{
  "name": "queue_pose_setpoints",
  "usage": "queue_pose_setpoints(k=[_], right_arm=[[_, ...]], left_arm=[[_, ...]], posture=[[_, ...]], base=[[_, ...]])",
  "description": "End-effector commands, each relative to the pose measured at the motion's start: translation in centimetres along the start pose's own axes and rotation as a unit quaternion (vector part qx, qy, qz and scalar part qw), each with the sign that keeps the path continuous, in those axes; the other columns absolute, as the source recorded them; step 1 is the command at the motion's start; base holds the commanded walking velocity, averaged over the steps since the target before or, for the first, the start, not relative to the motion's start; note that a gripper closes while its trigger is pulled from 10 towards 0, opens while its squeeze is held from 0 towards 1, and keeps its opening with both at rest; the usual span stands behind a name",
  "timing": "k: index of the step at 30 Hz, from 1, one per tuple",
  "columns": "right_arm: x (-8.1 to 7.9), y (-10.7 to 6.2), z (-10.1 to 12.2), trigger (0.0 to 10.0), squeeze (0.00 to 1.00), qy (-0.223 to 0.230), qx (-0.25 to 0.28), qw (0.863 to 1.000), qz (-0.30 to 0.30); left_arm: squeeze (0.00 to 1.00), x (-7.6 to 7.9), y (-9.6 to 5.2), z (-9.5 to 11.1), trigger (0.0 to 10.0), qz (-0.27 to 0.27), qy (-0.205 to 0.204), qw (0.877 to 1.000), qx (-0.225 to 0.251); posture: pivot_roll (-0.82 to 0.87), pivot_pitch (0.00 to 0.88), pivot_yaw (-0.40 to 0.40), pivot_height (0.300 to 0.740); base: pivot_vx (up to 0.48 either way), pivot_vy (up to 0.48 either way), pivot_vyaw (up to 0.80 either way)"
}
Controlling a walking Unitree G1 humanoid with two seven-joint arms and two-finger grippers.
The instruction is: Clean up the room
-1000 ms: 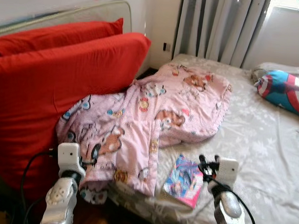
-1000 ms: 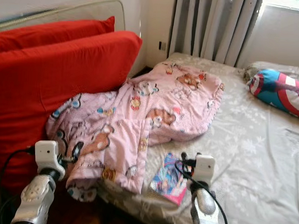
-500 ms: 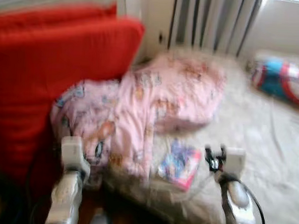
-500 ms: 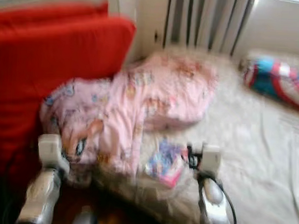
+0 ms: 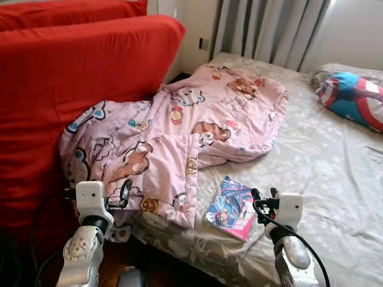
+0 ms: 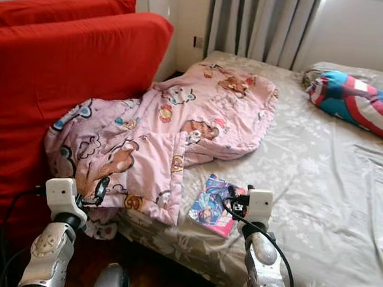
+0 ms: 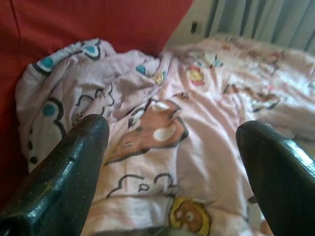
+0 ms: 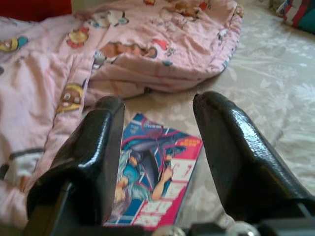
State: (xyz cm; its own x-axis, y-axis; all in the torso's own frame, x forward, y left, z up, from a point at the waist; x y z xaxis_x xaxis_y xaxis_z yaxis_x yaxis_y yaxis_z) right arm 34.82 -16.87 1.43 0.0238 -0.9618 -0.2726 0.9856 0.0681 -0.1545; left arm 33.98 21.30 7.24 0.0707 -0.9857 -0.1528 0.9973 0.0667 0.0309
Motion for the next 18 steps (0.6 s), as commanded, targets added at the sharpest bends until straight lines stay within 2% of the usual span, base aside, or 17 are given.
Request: queue_pose_setpoints(k=[1, 4, 18], right_arm=[[-0.19, 0.13, 0.38, 10.0, 0.00, 0.002, 0.005, 1.000, 0.004], [-0.46, 0.19, 0.41, 10.0, 0.00, -0.003, 0.006, 1.000, 0.011], [-0.46, 0.19, 0.41, 10.0, 0.00, -0.003, 0.006, 1.000, 0.011]], left_arm=[[0.00, 0.10, -0.38, -0.11, 10.0, 0.004, -0.007, 1.000, -0.006], [0.00, 0.07, -0.93, -0.33, 10.0, 0.008, -0.003, 1.000, -0.008], [0.00, 0.07, -0.93, -0.33, 10.0, 0.008, -0.003, 1.000, -0.008]], posture=[[-0.02, 0.032, -0.098, 0.610], [-0.01, 0.060, -0.109, 0.590], [-0.01, 0.060, -0.109, 0.590]], base=[[0.000, 0.000, 0.00], [0.000, 0.000, 0.00], [0.000, 0.000, 0.00]])
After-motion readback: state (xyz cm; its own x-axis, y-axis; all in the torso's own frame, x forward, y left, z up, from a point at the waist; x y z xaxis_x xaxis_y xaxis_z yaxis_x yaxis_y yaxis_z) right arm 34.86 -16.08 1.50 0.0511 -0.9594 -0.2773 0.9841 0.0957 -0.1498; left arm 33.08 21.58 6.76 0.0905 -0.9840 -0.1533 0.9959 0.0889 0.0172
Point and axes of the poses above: a point about 5 cm out from each wrist's last joint towards the gripper, its own y axis pointing out of the wrist towards the gripper, its own z axis along the axis of the wrist's last joint, x = y × z, the point moved 6 cm from there along y, pointing out of the wrist towards the gripper, and after that the axes turned 11 degrees about y, right-handed, at the moved point
